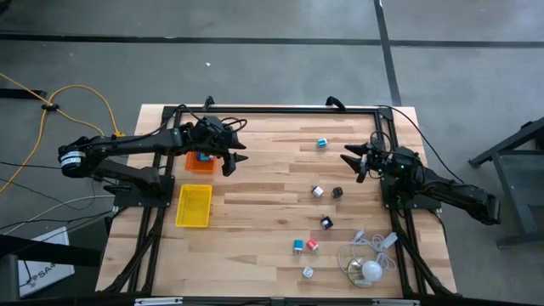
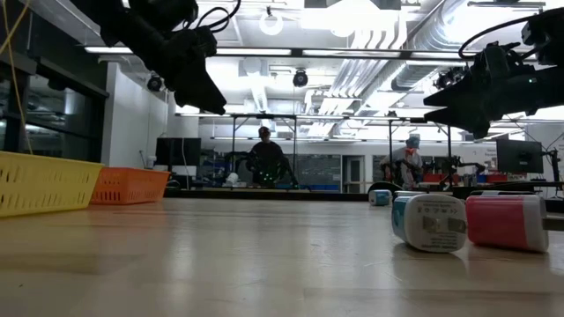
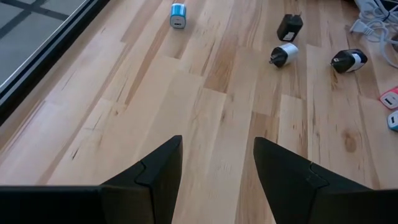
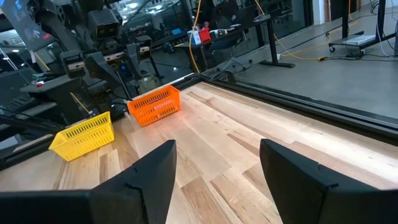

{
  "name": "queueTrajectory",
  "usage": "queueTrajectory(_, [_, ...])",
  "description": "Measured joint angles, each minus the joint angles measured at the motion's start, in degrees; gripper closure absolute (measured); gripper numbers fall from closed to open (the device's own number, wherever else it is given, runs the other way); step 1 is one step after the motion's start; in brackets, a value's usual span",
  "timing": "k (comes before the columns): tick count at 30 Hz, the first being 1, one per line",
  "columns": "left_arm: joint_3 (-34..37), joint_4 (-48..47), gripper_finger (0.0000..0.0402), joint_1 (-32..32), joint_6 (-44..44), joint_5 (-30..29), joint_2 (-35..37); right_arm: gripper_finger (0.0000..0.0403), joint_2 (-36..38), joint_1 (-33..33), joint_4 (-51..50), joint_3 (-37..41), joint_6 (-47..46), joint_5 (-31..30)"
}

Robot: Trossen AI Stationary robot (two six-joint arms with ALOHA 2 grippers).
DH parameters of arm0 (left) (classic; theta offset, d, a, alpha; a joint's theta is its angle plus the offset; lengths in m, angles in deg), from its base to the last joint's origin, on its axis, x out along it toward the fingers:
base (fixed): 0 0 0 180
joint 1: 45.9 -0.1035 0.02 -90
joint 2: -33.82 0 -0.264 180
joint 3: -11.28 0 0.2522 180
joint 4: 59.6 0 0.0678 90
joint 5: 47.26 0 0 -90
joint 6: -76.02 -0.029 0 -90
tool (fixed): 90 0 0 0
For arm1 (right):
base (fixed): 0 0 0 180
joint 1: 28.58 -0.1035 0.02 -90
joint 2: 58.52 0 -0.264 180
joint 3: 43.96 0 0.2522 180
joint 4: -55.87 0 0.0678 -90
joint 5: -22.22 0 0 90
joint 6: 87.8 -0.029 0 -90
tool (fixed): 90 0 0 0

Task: Pick & Place Office items
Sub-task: Put the top black charger adapter into the yellow basket

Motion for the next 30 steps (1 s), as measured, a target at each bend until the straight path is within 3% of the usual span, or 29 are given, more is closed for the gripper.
queueTrajectory(7, [0.0, 0.0, 0.0211, 0.0, 0.0, 0.0, 0.0, 0.0184, -0.1, 0.0, 0.5, 0.0, 0.5, -5.2])
queueTrajectory(13, [0.0, 0.0, 0.0211, 0.0, 0.0, 0.0, 0.0, 0.0184, -0.7, 0.0, 0.0, 0.0, 0.6, -1.3])
queueTrajectory(26, [0.0, 0.0, 0.0211, 0.0, 0.0, 0.0, 0.0, 0.0184, -3.0, 0.0, 0.2, 0.0, 0.1, -0.8])
queueTrajectory(30, [0.0, 0.0, 0.0211, 0.0, 0.0, 0.0, 0.0, 0.0184, -3.0, 0.0, 2.7, -0.1, 1.0, 2.8])
